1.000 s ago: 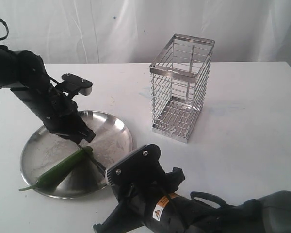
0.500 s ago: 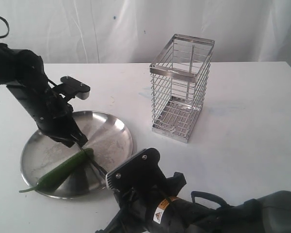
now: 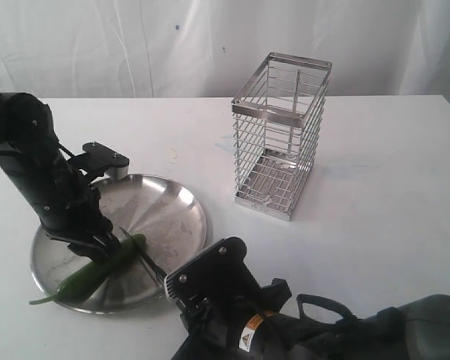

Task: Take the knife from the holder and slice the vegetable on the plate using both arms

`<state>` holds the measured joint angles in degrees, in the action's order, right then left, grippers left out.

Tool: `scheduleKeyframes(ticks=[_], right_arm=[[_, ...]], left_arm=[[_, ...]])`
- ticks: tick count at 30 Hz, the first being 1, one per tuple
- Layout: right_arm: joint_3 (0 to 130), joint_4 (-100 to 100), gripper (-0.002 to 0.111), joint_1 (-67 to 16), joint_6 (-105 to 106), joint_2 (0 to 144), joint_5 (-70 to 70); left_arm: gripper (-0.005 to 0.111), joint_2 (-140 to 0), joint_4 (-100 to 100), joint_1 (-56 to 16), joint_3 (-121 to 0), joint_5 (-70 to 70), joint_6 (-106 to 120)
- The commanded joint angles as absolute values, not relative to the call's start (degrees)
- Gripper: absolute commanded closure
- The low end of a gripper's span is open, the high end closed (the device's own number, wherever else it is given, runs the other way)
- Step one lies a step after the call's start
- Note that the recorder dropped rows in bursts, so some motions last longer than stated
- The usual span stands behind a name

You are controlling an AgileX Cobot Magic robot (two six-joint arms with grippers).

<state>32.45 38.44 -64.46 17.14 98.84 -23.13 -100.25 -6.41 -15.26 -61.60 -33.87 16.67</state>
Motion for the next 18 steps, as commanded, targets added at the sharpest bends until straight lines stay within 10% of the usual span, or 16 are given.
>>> scheduleKeyframes(ticks=[1,18], right_arm=[[32.61,38.84,0.108,-64.46,17.95,98.40,-19.91],[32.61,56.73,0.108,-63.78,37.33,93.73,-11.71]], left_arm=[[0.057,-101.36,-8.65,-15.42,-61.07,-33.69,16.79],[0.057,-104.51,-9.10,-15.42,-61.07,-31.83,16.79]])
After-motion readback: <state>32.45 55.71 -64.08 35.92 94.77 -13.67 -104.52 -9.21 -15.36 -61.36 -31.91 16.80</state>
